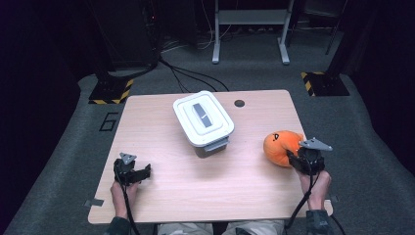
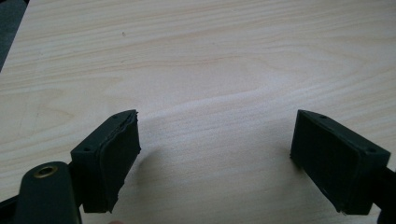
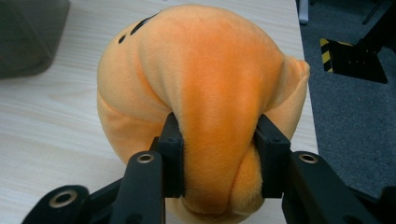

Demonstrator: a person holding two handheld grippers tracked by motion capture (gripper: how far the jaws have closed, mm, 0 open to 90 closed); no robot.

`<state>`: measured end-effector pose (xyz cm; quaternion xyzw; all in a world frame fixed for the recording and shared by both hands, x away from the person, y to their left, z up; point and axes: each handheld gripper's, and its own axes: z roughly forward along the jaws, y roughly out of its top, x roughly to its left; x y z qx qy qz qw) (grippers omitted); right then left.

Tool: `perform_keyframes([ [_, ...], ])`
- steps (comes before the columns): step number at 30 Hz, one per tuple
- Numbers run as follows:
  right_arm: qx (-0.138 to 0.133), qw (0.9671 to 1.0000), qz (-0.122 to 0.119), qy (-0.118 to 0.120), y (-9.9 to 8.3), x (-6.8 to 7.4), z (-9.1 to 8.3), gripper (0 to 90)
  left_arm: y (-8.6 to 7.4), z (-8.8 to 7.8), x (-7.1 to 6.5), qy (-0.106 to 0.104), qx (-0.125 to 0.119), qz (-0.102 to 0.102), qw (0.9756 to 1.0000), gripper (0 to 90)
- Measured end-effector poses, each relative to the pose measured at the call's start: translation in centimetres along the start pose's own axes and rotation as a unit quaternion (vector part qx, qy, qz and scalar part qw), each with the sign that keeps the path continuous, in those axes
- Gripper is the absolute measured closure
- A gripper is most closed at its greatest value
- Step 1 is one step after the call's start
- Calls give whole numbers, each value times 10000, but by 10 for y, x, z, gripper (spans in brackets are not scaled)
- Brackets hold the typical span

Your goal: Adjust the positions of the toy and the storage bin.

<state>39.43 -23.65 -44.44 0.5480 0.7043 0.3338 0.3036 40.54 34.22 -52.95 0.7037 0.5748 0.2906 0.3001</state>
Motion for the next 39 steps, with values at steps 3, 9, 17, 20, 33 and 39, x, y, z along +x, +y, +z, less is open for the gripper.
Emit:
perform_keyframes([
  [3,-1,10000,50,-61,1,-4,4,613,0,0,0,0,-1,0,10000,152],
  [9,28,9996,182,-201,1,-14,11,601,0,0,0,1,0,1,10000,152],
  [17,250,9978,596,-143,-17,-27,25,558,0,0,0,1,0,1,10000,152],
  [20,275,9978,585,-126,-18,-29,24,488,0,0,0,9,0,6,10000,152],
  [33,-175,9979,624,54,-8,-23,8,114,1,2,6,-196,85,-170,9996,152],
  [39,-325,9983,423,218,1,-11,-3,99,1,3,7,-259,111,-234,9993,151],
])
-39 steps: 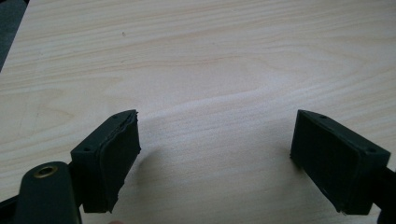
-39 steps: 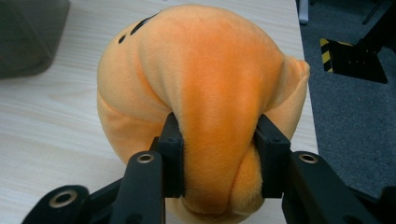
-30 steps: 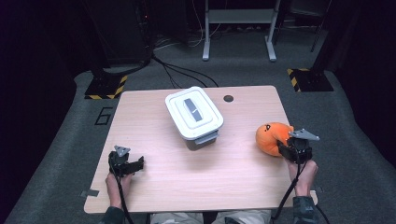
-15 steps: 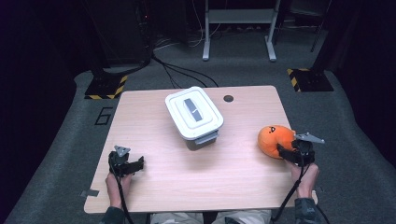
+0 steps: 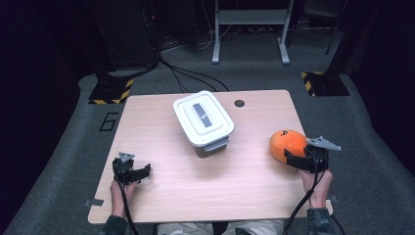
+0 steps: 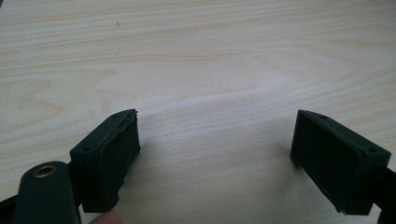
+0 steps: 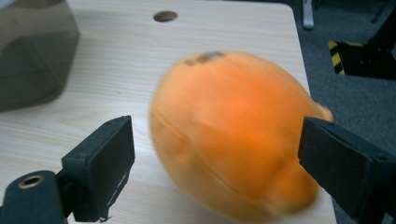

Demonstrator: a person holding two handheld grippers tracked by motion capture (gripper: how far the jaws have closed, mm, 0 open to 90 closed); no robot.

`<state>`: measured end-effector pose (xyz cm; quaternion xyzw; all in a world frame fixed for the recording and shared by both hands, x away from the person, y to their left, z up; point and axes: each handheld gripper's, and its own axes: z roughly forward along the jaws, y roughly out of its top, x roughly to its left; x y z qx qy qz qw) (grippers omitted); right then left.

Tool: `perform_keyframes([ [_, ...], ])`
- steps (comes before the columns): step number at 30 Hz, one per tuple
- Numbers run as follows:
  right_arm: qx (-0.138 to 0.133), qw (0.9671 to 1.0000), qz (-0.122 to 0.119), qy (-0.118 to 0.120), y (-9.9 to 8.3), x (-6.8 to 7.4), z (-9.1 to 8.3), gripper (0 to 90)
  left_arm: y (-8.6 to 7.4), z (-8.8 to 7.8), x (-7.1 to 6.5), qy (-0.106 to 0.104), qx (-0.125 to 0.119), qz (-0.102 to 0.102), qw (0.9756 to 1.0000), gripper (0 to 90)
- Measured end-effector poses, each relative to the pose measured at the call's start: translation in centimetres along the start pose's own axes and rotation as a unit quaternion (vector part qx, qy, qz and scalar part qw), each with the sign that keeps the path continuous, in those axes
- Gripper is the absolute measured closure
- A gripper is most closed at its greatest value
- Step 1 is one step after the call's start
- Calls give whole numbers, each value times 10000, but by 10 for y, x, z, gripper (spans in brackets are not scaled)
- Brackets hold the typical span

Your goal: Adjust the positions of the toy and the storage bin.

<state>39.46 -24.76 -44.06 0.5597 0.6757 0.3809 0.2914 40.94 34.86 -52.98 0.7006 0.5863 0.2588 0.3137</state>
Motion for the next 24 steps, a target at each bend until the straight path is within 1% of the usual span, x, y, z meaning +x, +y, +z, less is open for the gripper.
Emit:
perform_keyframes([
  [3,-113,9998,-127,120,7,10,-5,102,0,0,0,-1,2,-1,10000,151],
  [6,-152,9992,-260,255,14,21,-6,104,1,1,0,-59,28,55,10000,128],
  [10,-145,9982,-425,409,21,35,-4,105,4,3,-2,-208,208,143,9995,52],
  [11,-138,9979,-457,444,23,39,-3,106,6,4,-2,-267,212,96,9994,35],
  [12,-125,9976,-500,459,24,41,-2,106,8,3,-3,-369,181,56,9991,27],
  [13,-122,9973,-526,506,26,45,-1,106,10,3,-4,-390,163,45,9991,26],
  [16,-122,9962,-609,606,29,52,2,108,19,1,-7,-486,77,104,9987,21],
  [18,-116,9956,-646,665,32,56,3,108,26,-1,-9,-589,14,149,9982,22],
  [19,-96,9955,-637,699,33,59,4,109,29,-2,-10,-674,-8,159,9976,21],
  [20,-100,9952,-670,712,34,60,4,109,33,-3,-11,-777,-90,206,9967,20],
  [22,-92,9947,-668,776,36,65,6,108,40,-4,-14,-876,-134,239,9958,23],
  [23,-77,9944,-690,803,38,66,7,108,43,-4,-15,-938,-194,227,9951,25],
  [24,-80,9940,-709,825,40,68,8,109,47,-5,-16,-977,-186,257,9947,25],
])
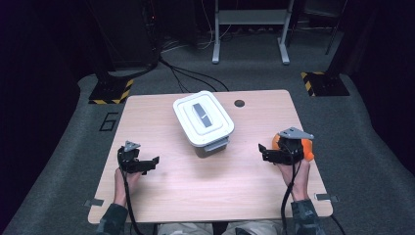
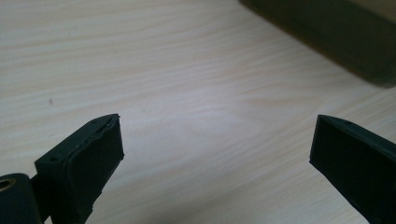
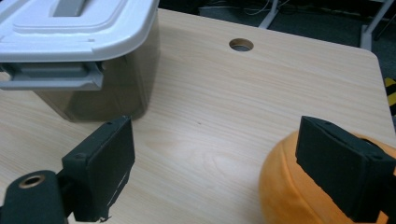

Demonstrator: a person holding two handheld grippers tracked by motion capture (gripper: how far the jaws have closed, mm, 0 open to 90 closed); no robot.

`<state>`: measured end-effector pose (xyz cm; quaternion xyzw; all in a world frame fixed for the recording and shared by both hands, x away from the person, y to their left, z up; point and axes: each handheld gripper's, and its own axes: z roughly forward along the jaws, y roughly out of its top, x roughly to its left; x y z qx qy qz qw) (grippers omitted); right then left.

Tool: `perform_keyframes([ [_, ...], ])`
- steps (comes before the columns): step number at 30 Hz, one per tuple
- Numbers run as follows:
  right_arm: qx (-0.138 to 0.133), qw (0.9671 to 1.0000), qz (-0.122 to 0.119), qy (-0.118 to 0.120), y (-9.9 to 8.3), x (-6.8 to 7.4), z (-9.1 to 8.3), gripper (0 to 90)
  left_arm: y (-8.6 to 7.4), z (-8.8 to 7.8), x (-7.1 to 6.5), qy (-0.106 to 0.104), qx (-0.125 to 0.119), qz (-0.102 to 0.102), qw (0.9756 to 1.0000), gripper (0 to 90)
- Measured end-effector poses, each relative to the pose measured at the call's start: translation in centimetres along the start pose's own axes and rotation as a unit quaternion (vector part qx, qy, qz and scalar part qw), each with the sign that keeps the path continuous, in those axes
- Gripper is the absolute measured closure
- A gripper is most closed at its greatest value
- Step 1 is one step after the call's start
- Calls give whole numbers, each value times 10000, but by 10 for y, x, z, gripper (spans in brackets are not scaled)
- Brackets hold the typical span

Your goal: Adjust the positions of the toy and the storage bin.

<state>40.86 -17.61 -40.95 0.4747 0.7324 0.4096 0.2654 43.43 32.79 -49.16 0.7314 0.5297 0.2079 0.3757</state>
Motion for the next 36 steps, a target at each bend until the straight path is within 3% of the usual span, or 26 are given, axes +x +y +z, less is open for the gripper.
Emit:
perform_keyframes([
  [13,59,9995,-204,253,24,20,18,118,43,7,-15,-178,-114,148,9997,30],
  [28,112,9986,-285,438,50,31,40,111,92,11,-29,-241,-229,357,9988,15],
  [36,195,9983,-297,468,66,38,57,105,119,19,-35,-360,-305,303,9984,0],
])
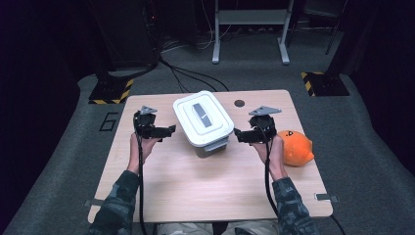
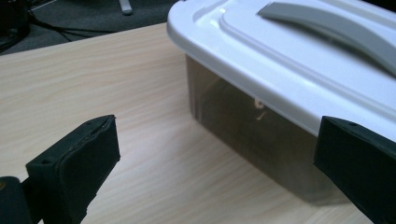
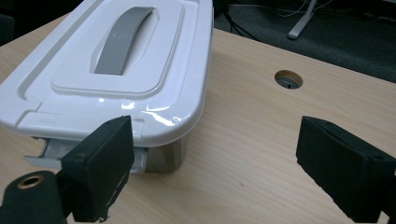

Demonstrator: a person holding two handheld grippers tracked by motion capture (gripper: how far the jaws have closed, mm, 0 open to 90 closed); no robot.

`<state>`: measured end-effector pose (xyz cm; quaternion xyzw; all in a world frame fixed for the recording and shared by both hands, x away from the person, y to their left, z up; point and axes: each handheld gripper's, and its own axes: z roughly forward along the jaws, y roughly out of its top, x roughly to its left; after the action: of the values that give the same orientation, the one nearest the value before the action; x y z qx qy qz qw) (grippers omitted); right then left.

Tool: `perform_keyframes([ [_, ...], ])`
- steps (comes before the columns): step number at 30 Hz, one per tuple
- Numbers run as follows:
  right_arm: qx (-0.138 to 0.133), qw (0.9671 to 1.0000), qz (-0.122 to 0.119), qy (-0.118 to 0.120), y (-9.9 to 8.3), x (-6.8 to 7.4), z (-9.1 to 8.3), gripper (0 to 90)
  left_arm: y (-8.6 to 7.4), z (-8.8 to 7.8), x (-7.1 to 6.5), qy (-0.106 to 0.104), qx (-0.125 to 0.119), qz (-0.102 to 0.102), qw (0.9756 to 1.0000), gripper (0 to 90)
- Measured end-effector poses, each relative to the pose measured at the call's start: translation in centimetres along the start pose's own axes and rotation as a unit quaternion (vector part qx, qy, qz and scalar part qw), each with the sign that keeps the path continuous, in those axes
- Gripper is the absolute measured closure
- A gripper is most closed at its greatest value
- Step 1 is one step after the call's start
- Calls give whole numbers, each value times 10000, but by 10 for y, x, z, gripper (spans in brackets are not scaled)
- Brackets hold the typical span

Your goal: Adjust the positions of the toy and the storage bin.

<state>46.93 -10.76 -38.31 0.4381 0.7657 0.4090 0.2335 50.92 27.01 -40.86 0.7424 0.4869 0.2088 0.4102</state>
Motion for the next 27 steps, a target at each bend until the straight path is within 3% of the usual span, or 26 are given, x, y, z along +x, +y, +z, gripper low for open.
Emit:
perform_keyframes([
  [5,42,10000,-8,74,10,1,12,144,15,9,-3,-100,11,32,9999,8],
  [7,65,9999,41,118,13,2,18,170,19,13,-4,-47,77,194,9998,29],
  [10,109,9998,45,155,15,4,27,208,23,21,-6,-52,117,207,9997,46],
  [14,182,9997,-29,143,19,6,37,262,29,29,-11,108,125,417,9990,81],
  [16,234,9996,8,125,21,7,41,297,30,33,-12,79,195,518,9984,104],
  [25,465,9986,254,65,21,6,59,447,33,44,-16,-55,203,522,9984,244],
  [27,430,9987,232,158,19,4,61,477,33,44,-17,-110,164,499,9986,293],
])
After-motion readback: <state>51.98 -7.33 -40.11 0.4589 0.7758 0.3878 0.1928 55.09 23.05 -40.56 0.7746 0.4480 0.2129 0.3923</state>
